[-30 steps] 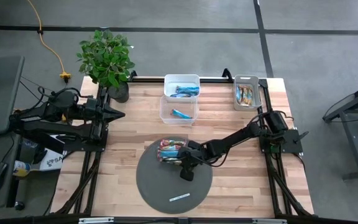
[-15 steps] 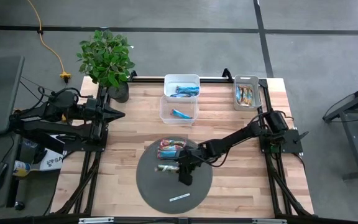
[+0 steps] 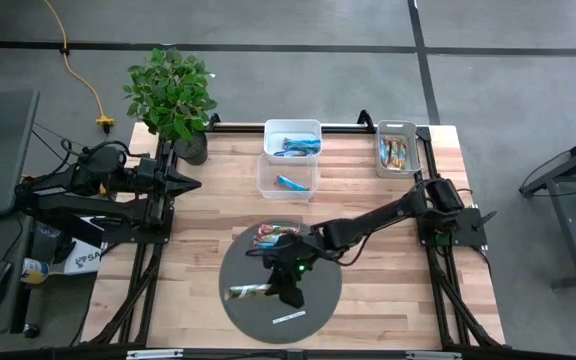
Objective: Pick and place Granola Bars by type
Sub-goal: Put the yellow granola bar into the gray bin
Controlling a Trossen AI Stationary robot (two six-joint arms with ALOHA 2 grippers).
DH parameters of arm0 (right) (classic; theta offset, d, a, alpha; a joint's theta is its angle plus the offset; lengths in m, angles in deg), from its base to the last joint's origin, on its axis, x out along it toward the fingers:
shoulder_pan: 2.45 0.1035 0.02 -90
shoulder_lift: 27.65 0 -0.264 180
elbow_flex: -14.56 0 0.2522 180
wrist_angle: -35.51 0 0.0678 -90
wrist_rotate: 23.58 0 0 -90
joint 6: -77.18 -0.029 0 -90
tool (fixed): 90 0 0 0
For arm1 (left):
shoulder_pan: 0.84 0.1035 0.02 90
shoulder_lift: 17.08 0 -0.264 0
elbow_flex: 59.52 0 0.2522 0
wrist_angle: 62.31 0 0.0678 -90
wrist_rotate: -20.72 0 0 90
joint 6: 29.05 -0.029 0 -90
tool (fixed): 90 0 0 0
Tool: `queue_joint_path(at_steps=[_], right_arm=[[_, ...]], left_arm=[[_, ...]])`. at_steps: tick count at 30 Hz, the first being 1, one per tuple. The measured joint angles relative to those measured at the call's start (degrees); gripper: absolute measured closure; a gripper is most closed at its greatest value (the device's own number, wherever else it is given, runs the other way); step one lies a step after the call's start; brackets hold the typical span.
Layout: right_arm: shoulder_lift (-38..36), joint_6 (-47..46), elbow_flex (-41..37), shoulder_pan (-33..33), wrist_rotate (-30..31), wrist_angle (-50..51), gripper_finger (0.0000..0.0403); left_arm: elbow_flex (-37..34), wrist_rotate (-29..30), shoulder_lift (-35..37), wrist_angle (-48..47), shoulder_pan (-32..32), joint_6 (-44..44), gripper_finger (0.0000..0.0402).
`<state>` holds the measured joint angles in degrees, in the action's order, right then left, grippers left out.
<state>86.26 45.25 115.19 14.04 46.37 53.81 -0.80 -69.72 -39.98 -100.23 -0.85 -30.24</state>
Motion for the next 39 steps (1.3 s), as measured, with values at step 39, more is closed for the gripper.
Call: queue_joint_path(at_steps=[39], right_arm=[[-4.3,31.9,47.4,5.5,76.7,39.8,0.0350]], left_arm=[[0.0,0.0,0.0,0.0,0.0,0.0,0.0401]])
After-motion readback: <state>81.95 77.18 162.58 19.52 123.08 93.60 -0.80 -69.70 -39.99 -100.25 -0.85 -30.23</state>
